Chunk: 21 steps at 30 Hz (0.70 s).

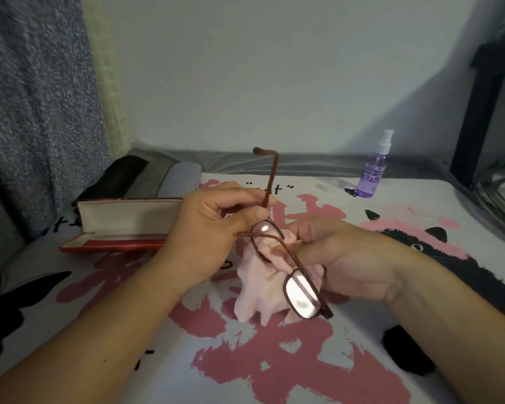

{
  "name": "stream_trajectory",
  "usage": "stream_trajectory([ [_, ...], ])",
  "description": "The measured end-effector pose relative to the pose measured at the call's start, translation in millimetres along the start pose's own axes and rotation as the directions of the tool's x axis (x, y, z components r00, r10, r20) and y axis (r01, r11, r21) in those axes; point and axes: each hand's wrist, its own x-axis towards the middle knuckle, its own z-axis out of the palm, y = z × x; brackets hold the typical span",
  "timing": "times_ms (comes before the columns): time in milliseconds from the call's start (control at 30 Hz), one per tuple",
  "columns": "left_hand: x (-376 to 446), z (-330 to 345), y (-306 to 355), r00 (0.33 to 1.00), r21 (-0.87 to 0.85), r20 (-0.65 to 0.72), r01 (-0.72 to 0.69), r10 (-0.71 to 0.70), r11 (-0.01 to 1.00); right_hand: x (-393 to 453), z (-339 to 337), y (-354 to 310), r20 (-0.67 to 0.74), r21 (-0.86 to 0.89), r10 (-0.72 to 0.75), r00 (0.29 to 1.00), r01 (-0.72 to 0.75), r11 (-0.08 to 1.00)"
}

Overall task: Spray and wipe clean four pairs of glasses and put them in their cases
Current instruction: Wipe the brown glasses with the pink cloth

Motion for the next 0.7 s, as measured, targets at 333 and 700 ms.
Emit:
stream_trajectory([
  [333,-5.6,17.9,0.0,0.995,-0.073,0.052,0.085,-0.081,0.994,10.1,7.3,0.3,-0.222,-0.118,-0.126,0.967,0.102,0.988],
  [700,0.2,3.3,3.9,0.988,-0.185,-0.071,0.122,-0.137,0.975,7.4,1.9,-0.1,-0.215,-0.005,-0.086,0.973,0.087,0.996],
])
